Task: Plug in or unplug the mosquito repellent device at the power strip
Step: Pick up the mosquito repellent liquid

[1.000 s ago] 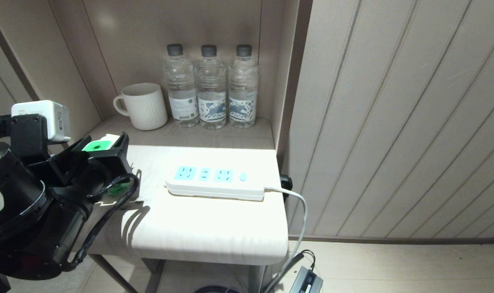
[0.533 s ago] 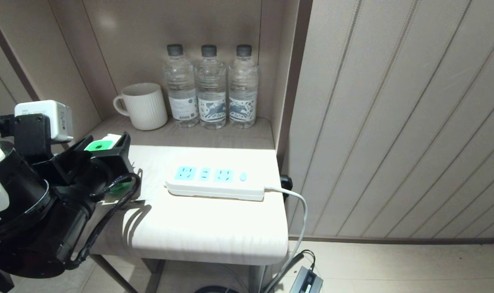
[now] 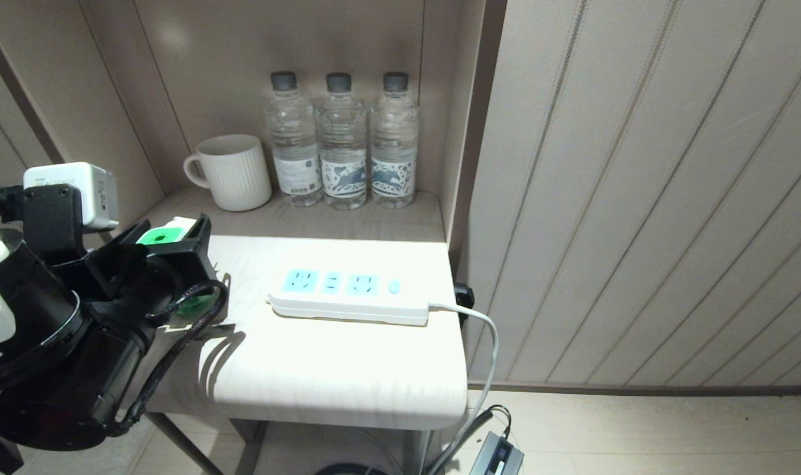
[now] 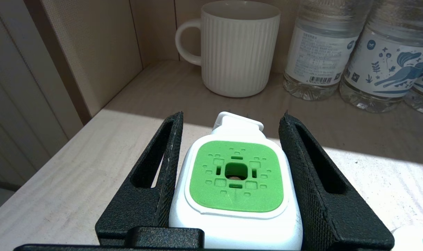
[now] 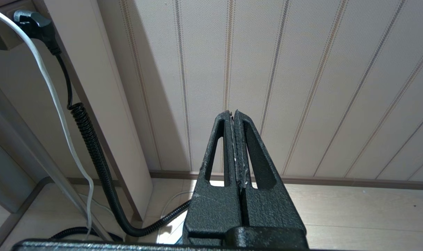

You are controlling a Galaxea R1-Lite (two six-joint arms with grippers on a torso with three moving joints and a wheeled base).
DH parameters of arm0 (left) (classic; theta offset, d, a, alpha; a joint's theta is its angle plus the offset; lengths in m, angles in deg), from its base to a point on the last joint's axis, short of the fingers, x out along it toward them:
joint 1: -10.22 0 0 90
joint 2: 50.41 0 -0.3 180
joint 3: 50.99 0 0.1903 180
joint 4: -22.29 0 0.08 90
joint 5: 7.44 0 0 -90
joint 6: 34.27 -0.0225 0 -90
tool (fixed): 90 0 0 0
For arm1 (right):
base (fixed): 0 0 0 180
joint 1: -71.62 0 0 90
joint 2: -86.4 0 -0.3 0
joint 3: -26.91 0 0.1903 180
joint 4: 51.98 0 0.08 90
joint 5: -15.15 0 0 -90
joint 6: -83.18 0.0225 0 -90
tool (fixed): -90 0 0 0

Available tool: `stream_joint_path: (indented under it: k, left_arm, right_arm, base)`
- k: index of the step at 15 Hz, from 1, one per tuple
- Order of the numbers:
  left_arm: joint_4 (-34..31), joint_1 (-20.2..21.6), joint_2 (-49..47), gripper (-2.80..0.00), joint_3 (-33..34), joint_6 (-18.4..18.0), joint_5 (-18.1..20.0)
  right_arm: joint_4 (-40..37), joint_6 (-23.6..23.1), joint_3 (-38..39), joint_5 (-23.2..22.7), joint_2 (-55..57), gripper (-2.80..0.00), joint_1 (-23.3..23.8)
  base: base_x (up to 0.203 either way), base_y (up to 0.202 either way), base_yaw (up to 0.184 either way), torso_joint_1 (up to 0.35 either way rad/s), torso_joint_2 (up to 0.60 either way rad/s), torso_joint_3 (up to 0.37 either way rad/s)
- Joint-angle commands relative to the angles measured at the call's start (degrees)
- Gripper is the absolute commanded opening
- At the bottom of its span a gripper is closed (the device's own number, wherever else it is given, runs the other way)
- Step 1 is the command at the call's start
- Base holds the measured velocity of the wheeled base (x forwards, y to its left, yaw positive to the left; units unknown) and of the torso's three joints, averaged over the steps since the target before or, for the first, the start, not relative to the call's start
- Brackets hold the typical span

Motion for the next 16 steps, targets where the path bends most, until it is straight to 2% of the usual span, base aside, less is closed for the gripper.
stream_joint_path:
  k: [1,16]
  left_arm:
    - [0.4,0.0,0.0,-2.8,0.0,0.0,-0.3]
    - [0.4,0.0,-1.1,-2.8,0.0,0.1,-0.3]
  right_arm:
    - [0.1,0.0,0.0,0.0,0.0,-2.8,0.0]
    - [0.1,0.0,0.0,-0.1,0.0,-2.8,0.0]
  base:
    - [0.0,0.0,0.0,0.0,0.0,0.0]
    - [0.0,0.0,0.0,0.0,0.0,0.0]
